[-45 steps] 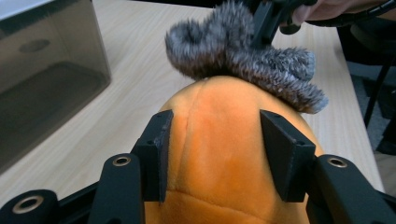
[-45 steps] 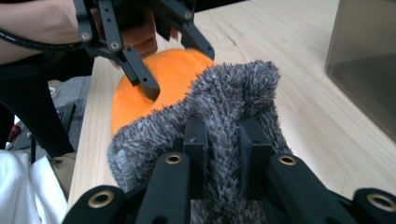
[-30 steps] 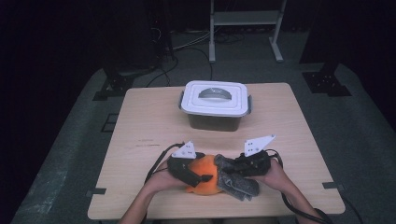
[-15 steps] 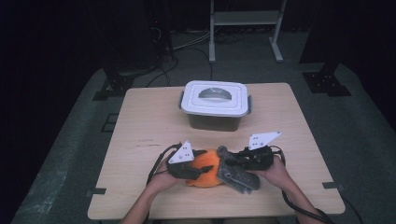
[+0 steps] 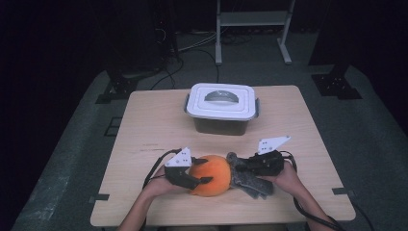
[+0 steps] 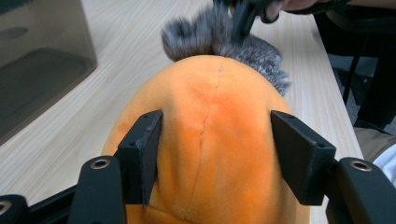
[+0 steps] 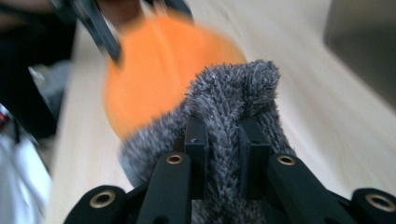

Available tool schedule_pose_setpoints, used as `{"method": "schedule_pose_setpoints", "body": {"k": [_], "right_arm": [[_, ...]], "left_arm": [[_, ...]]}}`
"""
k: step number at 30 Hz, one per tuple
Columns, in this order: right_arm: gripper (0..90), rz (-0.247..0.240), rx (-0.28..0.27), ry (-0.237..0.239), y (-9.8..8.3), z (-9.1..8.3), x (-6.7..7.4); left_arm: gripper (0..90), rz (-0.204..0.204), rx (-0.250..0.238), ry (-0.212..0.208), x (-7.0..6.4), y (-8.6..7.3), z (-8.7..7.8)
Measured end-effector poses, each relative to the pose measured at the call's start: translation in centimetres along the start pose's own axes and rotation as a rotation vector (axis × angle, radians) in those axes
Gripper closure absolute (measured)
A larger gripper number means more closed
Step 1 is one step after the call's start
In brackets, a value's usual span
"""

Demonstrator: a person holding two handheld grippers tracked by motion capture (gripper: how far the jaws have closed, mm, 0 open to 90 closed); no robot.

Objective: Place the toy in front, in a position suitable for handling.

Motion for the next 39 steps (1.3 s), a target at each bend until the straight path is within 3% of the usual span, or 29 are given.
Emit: {"method": "schedule_pose_setpoints", "body": {"k": [3, 5, 9, 12, 15, 18, 23, 25, 30, 32, 35, 37, 39], "right_arm": [[76.2, -0.018, -0.038, 0.030, 1.2, 0.3, 1.0], [76.2, -0.028, -0.013, 0.038, 0.8, 0.9, 1.2], [76.2, -0.017, 0.023, 0.032, -0.3, 0.9, 0.8], [76.2, -0.006, 0.037, 0.025, -0.9, 0.7, 0.5], [76.1, 0.006, 0.080, 0.013, -1.6, 0.5, -0.1], [76.2, -0.005, 0.069, 0.010, -1.1, 0.2, -0.1], [76.2, -0.063, -0.050, 0.026, 2.4, -0.6, 1.4], [76.0, -0.089, -0.052, 0.023, 2.9, -0.2, 1.9], [76.1, -0.064, -0.029, 0.019, 1.8, 0.6, 1.3], [76.2, -0.051, -0.015, 0.002, 1.2, 0.3, 0.7], [76.1, -0.032, 0.006, -0.013, 0.3, 0.0, 0.2], [76.1, -0.022, 0.026, -0.020, -0.2, -0.3, -0.1], [76.1, -0.032, 0.035, -0.027, -0.2, -0.4, -0.1]], "left_arm": [[34.6, 0.018, 0.005, -0.007, -0.5, 0.2, 0.2], [30.9, 0.020, 0.012, -0.007, -0.5, 0.3, 0.1], [18.3, -0.033, -0.013, 0.007, -0.1, 1.1, -0.4], [14.6, -0.072, -0.001, 0.019, 0.6, 0.7, -0.8], [18.2, -0.086, 0.033, 0.020, 0.9, -0.1, -0.7], [29.6, -0.091, 0.037, 0.041, 1.0, -0.2, -0.5], [32.4, -0.103, 0.018, 0.070, 0.6, 0.7, 0.3], [30.9, -0.092, 0.016, 0.073, 0.4, 1.0, 0.7], [22.0, -0.086, 0.013, 0.070, 0.3, 1.2, 0.6], [18.2, -0.105, -0.002, 0.058, 0.6, 1.3, -0.1], [14.2, -0.127, 0.023, 0.038, 0.9, 0.7, -0.5], [13.8, -0.150, 0.043, 0.031, 1.1, -0.1, -0.4], [20.0, -0.146, 0.041, 0.028, 1.2, -0.4, -0.3]]}}
Point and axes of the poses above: each handheld gripper's, and its own axes: z roughly forward along the jaws, y roughly out of its top, x roughly to its left, the point moved 9 cm from there along z, roughly forward along the jaws, and after that the axes turned 7 degrees about -z, right-handed, at the moved point
